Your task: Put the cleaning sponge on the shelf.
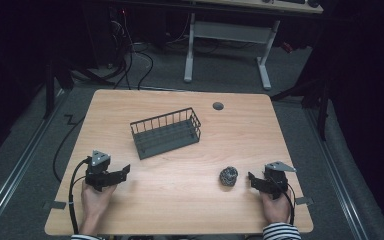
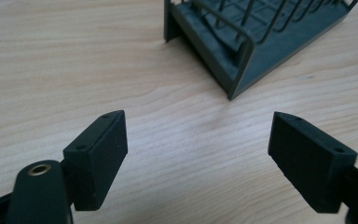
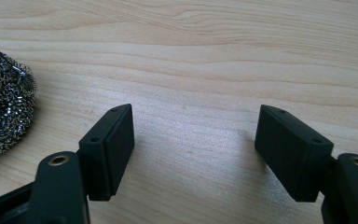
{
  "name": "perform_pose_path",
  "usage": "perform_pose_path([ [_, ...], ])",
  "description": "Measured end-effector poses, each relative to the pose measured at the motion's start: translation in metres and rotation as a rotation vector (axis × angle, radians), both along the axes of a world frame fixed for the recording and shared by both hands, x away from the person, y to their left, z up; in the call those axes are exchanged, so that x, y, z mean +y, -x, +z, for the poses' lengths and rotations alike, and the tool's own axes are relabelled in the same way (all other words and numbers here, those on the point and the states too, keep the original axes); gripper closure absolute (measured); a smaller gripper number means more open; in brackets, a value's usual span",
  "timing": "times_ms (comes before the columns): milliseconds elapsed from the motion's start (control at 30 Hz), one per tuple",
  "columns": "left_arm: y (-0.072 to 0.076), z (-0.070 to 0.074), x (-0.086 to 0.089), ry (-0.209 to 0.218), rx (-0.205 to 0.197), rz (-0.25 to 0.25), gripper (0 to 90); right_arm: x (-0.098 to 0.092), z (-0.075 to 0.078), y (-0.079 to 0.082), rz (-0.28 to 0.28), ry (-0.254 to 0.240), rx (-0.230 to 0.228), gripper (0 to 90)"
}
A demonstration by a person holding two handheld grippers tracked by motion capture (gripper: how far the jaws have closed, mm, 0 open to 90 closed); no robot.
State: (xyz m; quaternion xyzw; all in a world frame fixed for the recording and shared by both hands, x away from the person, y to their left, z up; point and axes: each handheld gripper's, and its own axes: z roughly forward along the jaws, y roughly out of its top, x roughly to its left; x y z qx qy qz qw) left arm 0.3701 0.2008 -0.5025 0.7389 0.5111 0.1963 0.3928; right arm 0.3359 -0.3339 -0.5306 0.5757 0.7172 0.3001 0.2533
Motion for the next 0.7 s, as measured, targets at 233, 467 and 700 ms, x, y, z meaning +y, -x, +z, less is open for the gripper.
perform_pose_path([
  [233,-0.006,0.017,-0.008,0.015,-0.021,-0.024,19.3,0.0,0.0,0.0,0.004,-0.001,0.0,28.6],
  [467,-0.015,0.038,-0.016,0.056,-0.032,-0.058,18.4,0.0,0.0,0.0,0.009,0.002,0.0,28.6],
  [700,-0.023,0.05,-0.021,0.059,-0.039,-0.067,18.0,0.0,0.0,0.0,0.01,0.002,-0.001,28.6],
])
